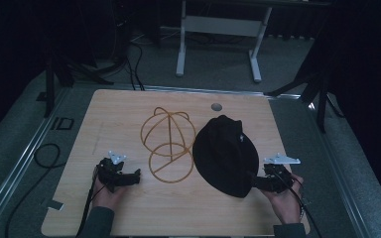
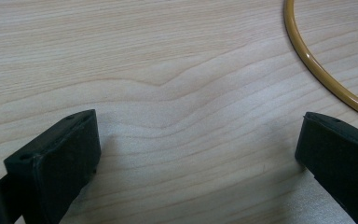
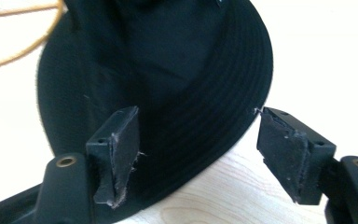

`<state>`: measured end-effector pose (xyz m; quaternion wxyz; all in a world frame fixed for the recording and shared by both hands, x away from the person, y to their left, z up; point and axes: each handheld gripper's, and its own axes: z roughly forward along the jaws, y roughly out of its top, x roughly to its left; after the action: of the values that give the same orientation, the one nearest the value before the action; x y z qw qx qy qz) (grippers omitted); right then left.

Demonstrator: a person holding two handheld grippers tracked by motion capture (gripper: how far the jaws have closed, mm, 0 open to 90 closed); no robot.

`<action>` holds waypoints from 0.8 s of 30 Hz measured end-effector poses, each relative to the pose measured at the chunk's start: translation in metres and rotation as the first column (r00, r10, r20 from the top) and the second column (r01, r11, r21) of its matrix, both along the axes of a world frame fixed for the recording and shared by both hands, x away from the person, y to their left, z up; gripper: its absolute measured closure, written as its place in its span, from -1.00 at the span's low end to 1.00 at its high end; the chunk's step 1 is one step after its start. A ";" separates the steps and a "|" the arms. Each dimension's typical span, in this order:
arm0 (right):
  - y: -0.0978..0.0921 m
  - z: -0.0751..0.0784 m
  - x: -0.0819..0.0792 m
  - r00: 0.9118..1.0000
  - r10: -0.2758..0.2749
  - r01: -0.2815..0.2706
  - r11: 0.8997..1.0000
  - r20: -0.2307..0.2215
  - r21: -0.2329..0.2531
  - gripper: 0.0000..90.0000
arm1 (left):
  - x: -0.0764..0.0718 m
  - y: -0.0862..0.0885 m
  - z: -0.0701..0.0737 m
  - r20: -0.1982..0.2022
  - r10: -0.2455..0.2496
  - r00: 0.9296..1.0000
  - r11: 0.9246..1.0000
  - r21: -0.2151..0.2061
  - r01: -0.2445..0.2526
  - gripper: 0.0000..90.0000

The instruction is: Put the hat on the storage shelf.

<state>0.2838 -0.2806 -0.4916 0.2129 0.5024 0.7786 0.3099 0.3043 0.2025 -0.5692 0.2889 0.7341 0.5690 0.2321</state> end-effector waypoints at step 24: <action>0.053 0.017 0.048 0.992 0.114 -0.116 0.993 -0.054 -0.032 -0.23 | 0.000 -0.001 0.000 0.000 -0.014 1.000 1.000 -0.003 0.014 -0.99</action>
<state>0.3313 -0.2276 -0.4744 0.1831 0.4606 0.8169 0.2949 0.3043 0.2014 -0.5693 0.2915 0.7376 0.5642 0.2294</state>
